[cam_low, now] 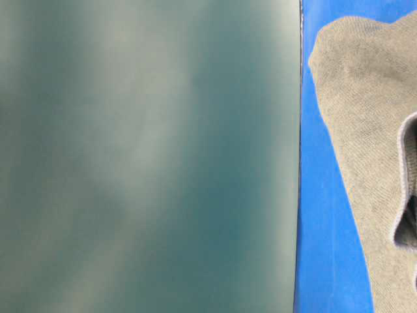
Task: Fold a large towel.
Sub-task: 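Move both grippers inward toward the crumpled grey towel's edges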
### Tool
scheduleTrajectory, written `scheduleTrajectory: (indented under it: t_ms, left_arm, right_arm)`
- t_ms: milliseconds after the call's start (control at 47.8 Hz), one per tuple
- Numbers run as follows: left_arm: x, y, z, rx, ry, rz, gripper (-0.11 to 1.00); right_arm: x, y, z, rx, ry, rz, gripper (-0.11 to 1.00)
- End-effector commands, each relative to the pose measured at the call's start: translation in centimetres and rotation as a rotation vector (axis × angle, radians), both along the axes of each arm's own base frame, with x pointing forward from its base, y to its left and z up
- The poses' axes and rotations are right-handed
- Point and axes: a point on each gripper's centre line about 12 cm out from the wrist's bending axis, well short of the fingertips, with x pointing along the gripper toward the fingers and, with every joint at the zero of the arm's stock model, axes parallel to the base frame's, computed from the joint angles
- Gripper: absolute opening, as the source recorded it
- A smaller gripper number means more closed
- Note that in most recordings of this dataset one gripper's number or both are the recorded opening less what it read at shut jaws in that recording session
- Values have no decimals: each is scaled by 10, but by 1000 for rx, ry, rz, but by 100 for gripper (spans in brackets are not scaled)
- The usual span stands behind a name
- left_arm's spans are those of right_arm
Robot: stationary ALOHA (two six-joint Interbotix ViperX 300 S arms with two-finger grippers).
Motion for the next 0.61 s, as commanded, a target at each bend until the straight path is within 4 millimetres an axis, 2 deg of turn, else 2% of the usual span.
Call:
scheduleTrajectory:
  t_ms: [0, 126, 272, 461, 586]
  left_arm:
    - [5, -7, -1, -52, 50, -34, 0]
    - [4, -13, -15, -58, 163, -60, 0]
    - [3, -17, -33, -55, 305, -79, 0]
    - [1, -20, -63, -105, 472, -82, 0]
    - [-2, -20, -96, -169, 590, -58, 1]
  right_arm:
    - [4, 7, 6, 18, -4, 35, 0]
    - [17, 19, 5, 29, 130, 88, 0]
    - [34, 28, -9, 51, 329, 114, 0]
    - [62, 33, -38, 160, 489, 94, 0]
    - [81, 38, -63, 239, 624, 68, 0]
